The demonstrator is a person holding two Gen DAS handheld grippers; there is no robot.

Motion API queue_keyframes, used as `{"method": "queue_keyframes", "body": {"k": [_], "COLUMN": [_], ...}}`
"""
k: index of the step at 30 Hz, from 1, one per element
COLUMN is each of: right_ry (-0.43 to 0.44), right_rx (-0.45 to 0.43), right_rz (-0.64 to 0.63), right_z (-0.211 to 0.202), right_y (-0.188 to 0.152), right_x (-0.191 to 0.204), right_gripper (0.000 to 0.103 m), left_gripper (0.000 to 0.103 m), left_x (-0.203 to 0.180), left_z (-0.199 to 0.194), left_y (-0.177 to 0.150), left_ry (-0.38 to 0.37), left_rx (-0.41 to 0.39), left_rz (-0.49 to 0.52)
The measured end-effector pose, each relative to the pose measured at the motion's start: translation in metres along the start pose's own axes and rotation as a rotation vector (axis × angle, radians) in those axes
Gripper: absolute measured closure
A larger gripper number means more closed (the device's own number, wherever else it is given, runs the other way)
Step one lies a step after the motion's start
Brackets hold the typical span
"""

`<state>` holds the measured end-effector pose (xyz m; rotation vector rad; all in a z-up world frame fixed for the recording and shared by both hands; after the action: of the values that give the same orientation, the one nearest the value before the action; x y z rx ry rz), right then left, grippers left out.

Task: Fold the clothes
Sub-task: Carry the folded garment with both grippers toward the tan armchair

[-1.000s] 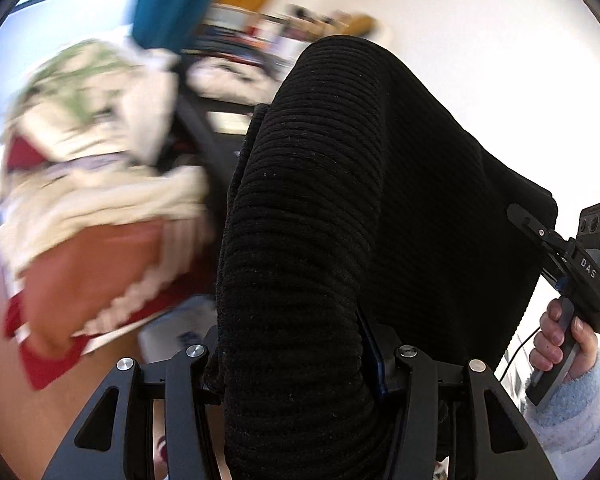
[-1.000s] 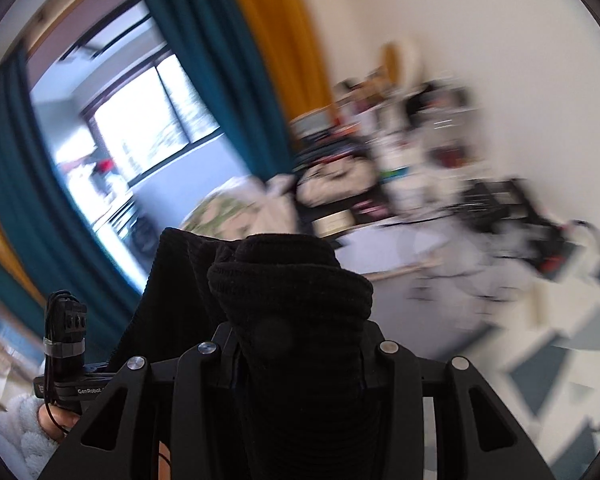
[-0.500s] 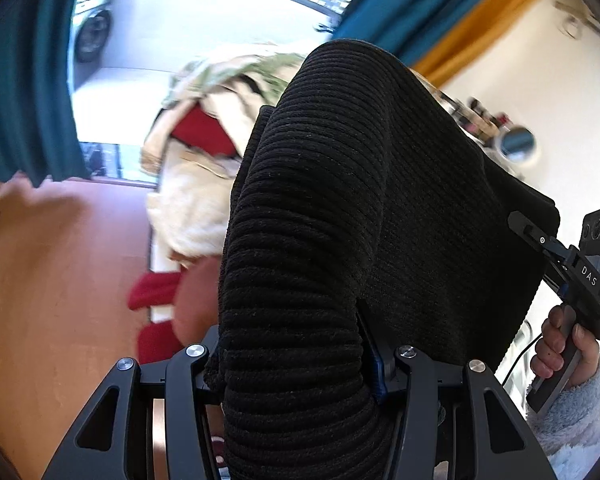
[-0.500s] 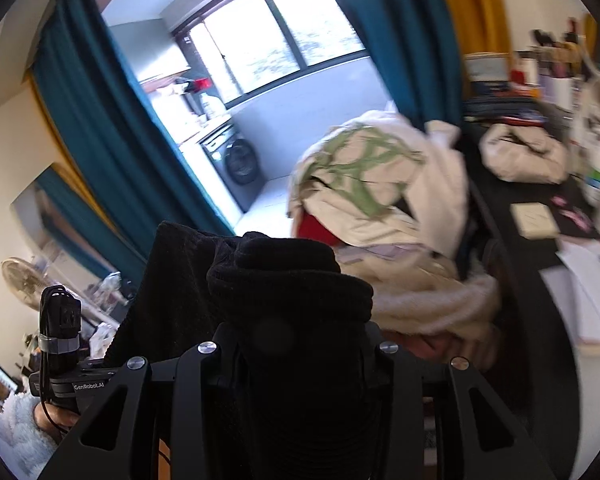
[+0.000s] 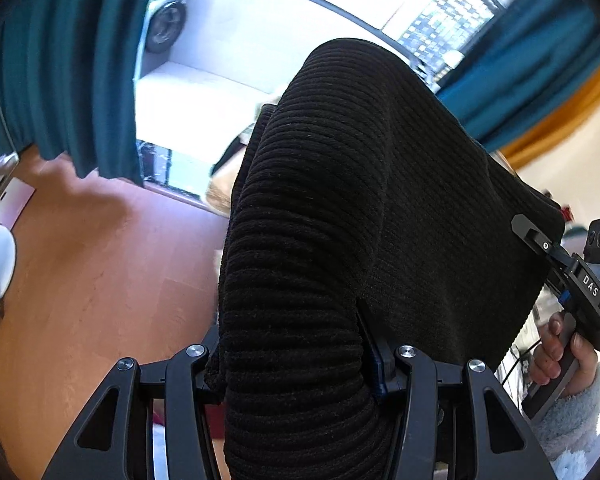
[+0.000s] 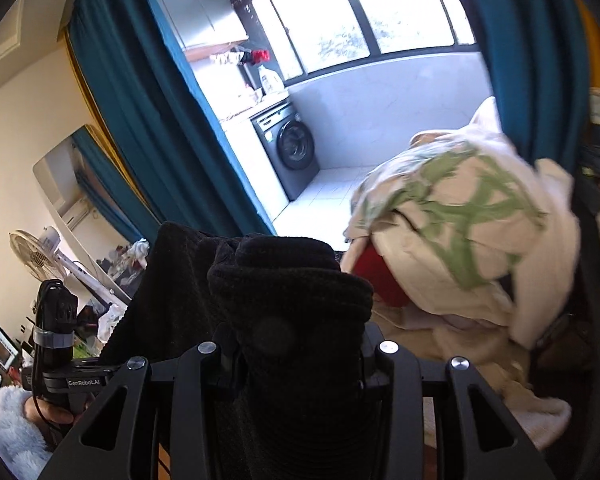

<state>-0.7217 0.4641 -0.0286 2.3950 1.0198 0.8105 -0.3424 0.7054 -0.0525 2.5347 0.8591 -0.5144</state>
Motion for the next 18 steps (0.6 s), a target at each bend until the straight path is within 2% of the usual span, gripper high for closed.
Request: {"method": "queue_keyframes", "body": {"k": [6,12,15,18], "right_ry": [-0.022,-0.059,-0.064,-0.060], "right_rx": [0.044,0.082,0.085,0.078], "right_rz": [0.054,0.145,0.172,0.190], "right_z": [0.096,0.196,0.232,0.260], "right_y": [0.063,0.131,0.161,0.190], "right_x": [0.049,0.107,0.131,0.152], "right_gripper": [0.063,0.063,0.063,0.063], "left_gripper": [0.053,0.053,0.053,0.053], "left_x": [0.110,0.215,0.255,0.277], "left_z": [0.008,-0.018,-0.033,-0.044], "left_y": [0.092,0.202,0.251,0.290], "left_ry": [-0.032,0.017,0.034,0.039], "left_rx": [0.049,0.116,0.124,0.116], "left_rz": [0.015,0.083,0.108,0.128]}}
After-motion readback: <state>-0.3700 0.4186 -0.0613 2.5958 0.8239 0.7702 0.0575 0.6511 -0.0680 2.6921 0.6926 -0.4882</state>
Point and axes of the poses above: each gripper's, at about its wrist camera, not at the fingertips, and z roughly the way its jaws point, x to its left, y to its top, the point moved 1 cm from there along z, roughly the way its jaws point, and after that the axes turned 15 degrees about x, right-handed, at the moved point
